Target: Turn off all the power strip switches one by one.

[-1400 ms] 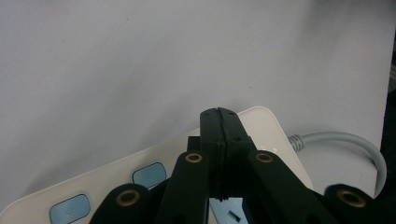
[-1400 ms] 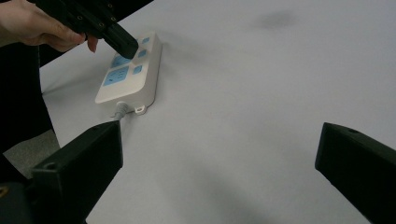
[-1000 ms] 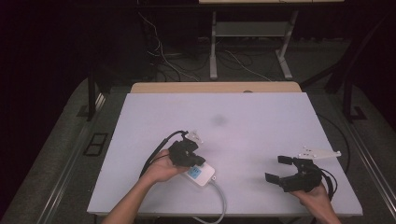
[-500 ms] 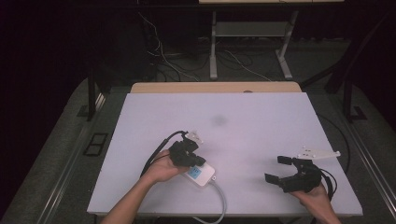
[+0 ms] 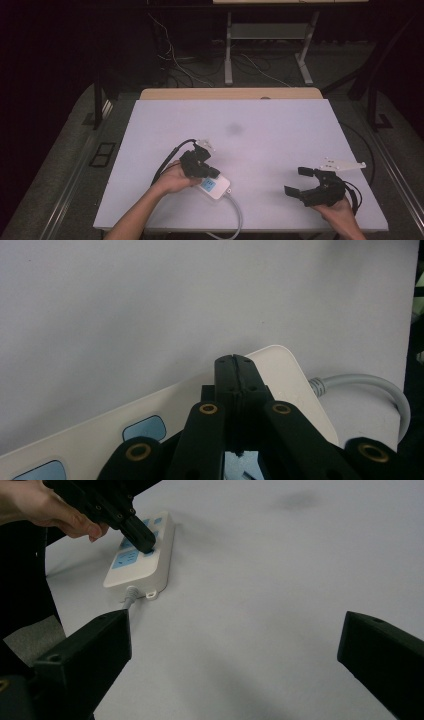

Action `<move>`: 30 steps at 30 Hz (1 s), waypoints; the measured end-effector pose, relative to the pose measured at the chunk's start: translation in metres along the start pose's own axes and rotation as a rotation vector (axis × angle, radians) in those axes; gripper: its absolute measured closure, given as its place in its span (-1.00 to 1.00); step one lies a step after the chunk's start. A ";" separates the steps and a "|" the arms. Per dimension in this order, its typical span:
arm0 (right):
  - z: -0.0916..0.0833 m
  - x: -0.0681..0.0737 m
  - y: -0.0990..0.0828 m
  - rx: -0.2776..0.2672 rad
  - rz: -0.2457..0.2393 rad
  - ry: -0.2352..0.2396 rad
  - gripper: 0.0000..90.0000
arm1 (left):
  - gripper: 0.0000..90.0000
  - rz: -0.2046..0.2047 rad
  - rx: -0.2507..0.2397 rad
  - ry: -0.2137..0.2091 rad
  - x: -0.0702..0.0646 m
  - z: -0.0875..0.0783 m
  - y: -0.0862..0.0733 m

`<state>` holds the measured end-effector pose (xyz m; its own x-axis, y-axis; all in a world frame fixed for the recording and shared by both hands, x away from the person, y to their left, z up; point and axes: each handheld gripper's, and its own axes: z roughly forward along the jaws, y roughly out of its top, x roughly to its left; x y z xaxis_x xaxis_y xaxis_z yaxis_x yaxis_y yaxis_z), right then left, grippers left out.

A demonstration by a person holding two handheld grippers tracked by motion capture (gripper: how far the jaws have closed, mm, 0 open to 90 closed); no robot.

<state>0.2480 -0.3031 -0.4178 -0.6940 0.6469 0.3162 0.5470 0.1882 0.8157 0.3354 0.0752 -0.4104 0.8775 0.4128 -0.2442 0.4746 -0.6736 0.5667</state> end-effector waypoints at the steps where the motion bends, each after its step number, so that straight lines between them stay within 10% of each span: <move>1: 0.000 0.000 0.000 0.000 0.000 0.000 -0.98 | 0.99 0.005 0.008 0.008 -0.001 0.001 0.000; 30: -0.002 -0.001 0.001 -0.012 0.004 -0.008 -0.98 | 0.99 0.043 0.003 0.074 -0.007 -0.005 0.002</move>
<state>0.2484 -0.3054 -0.4163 -0.6877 0.6539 0.3155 0.5444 0.1769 0.8200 0.3301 0.0743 -0.4040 0.8895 0.4277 -0.1605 0.4369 -0.6936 0.5727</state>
